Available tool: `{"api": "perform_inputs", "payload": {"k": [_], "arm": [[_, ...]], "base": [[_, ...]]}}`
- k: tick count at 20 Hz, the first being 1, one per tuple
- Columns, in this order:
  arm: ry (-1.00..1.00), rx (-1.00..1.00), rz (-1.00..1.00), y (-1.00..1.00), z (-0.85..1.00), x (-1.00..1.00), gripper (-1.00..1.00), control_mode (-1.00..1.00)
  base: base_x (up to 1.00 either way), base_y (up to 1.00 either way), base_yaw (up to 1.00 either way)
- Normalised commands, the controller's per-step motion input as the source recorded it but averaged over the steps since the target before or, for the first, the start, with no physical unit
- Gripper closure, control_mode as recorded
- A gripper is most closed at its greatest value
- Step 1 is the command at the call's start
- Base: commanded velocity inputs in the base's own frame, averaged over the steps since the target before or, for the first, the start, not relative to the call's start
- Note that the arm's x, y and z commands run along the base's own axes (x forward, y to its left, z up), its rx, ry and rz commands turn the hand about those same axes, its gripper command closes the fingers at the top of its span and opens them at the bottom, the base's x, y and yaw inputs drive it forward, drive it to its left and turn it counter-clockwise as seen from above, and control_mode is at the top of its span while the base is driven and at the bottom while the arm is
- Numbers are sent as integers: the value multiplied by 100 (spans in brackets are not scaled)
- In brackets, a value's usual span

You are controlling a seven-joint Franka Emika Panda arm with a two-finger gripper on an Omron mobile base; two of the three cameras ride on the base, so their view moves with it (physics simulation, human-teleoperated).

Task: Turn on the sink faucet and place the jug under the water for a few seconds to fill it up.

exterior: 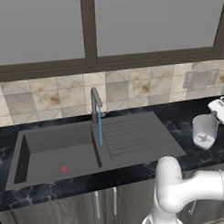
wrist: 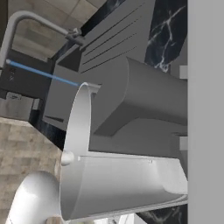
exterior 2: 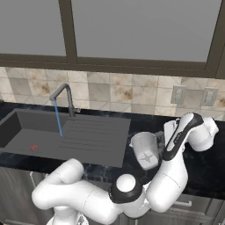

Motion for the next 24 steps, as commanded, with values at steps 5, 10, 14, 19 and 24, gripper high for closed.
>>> {"api": "perform_inputs", "payload": {"k": [5, 10, 14, 19, 24], "arm": [[0, -2, 0, 0, -5, 2, 100, -100], [0, 0, 0, 0, -9, 0, 100, -100], [0, 3, 0, 0, -4, -3, 100, -100], [0, 15, -14, 16, 29, -7, 100, -100], [0, 15, -30, 68, 35, -13, 100, -100]], "base": [[0, 0, 0], [0, 0, 0], [0, 0, 0], [0, 0, 0], [0, 0, 0]]}}
